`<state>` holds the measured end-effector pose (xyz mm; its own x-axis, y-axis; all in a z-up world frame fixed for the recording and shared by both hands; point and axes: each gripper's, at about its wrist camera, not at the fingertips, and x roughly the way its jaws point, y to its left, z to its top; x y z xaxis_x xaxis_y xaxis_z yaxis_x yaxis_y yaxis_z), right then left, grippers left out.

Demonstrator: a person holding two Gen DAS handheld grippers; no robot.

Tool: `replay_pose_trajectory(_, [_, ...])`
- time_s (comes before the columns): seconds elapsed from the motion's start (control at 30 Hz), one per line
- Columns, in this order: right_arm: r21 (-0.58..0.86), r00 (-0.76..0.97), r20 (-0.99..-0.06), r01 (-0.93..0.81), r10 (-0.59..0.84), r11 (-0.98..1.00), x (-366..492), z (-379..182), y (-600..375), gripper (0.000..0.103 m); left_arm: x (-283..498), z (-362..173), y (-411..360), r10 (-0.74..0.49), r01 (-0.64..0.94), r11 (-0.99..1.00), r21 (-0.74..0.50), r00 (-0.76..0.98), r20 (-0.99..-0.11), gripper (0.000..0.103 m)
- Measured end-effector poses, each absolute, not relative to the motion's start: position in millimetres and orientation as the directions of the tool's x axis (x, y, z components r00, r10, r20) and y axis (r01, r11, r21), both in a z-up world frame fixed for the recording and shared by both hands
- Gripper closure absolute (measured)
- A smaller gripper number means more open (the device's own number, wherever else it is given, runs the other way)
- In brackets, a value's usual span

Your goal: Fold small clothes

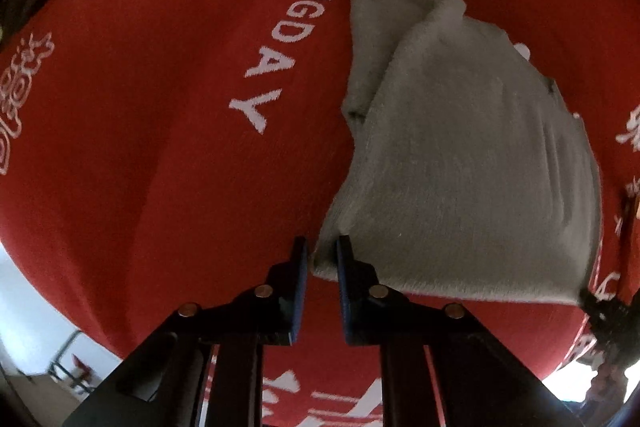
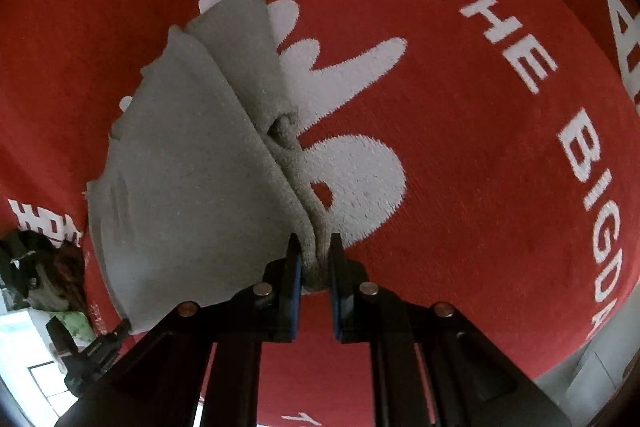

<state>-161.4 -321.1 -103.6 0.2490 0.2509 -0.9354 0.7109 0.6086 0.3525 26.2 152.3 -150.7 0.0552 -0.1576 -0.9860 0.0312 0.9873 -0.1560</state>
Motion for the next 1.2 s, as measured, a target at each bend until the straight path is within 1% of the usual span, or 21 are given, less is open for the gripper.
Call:
replay_pose_trajectory(0.07, [0.293, 0.204, -0.956, 0.74, 0.212, 0.606, -171.1, -95.1, -326.5, 0.087, 30.5, -141.1, 150.6, -0.142, 0.056, 0.989, -0.138, 0.075, -0.987, 0.087])
replay_pose_trajectory(0.13, [0.198, 0.164, -0.98, 0.759, 0.112, 0.62, -171.2, -81.2, -333.4, 0.087, 41.9, -125.4, 145.7, -0.163, 0.095, 0.984, -0.152, 0.12, -0.979, 0.087])
replay_pose_trajectory(0.23, [0.241, 0.263, -0.963, 0.717, 0.066, 0.654, -156.1, -56.9, -338.8, 0.087, 71.2, -111.2, 126.3, -0.215, 0.16, 0.969, -0.187, 0.179, -0.96, 0.087])
replay_pose_trajectory(0.37, [0.326, 0.35, -0.928, 0.606, 0.125, 0.725, -97.2, -52.6, -329.1, 0.087, 122.5, -117.3, 81.2, -0.27, 0.229, 0.948, -0.221, 0.21, -0.94, 0.087])
replay_pose_trajectory(0.47, [0.387, 0.385, -0.904, 0.548, 0.187, 0.741, -53.4, -60.8, -320.0, 0.087, 148.7, -128.8, 61.8, -0.281, 0.247, 0.942, -0.227, 0.211, -0.936, 0.087])
replay_pose_trajectory(0.6, [0.411, 0.365, -0.9, 0.528, 0.238, 0.743, -18.2, -85.6, -313.9, 0.087, 169.1, -159.7, 58.5, -0.218, 0.197, 0.964, -0.181, 0.184, -0.958, 0.087])
replay_pose_trajectory(0.63, [0.411, 0.35, -0.903, 0.537, 0.249, 0.737, -16.0, -93.3, -314.6, 0.087, 168.9, -163.7, 64.4, -0.214, 0.182, 0.966, -0.181, 0.177, -0.961, 0.087])
replay_pose_trajectory(0.7, [0.426, 0.346, -0.899, 0.562, 0.267, 0.709, -19.5, -106.5, -322.9, 0.093, 170.9, -165.8, 76.0, -0.255, 0.15, 0.961, -0.231, 0.166, -0.953, 0.087])
replay_pose_trajectory(0.77, [0.445, 0.364, -0.891, 0.574, 0.272, 0.687, -23.6, -106.3, -331.9, 0.097, 171.4, -160.9, 83.9, -0.255, 0.14, 0.962, -0.233, 0.165, -0.953, 0.087])
replay_pose_trajectory(0.83, [0.424, 0.364, -0.899, 0.589, 0.242, 0.689, -30.9, -100.1, -340.5, 0.097, 168.1, -154.8, 88.3, -0.186, 0.149, 0.976, -0.16, 0.179, -0.966, 0.087])
replay_pose_trajectory(0.87, [0.406, 0.355, -0.907, 0.602, 0.225, 0.688, -33.5, -98.2, -344.8, 0.097, 166.6, -153.8, 91.2, -0.176, 0.155, 0.976, -0.15, 0.173, -0.969, 0.087])
replay_pose_trajectory(0.97, [0.408, 0.352, -0.909, 0.636, 0.224, 0.655, -42.6, -92.7, -355.6, 0.096, 156.4, -149.0, 99.5, -0.225, 0.156, 0.967, -0.203, 0.139, -0.964, 0.087])
replay_pose_trajectory(1.03, [0.391, 0.345, -0.915, 0.632, 0.209, 0.669, -46.1, -85.3, -353.9, 0.092, 145.3, -141.8, 98.0, -0.226, 0.185, 0.962, -0.2, 0.136, -0.965, 0.087])
replay_pose_trajectory(1.2, [0.395, 0.338, -0.914, 0.621, 0.224, 0.676, -58.8, -73.9, -340.8, 0.092, 116.2, -131.4, 89.3, -0.219, 0.245, 0.951, -0.187, 0.108, -0.97, 0.087])
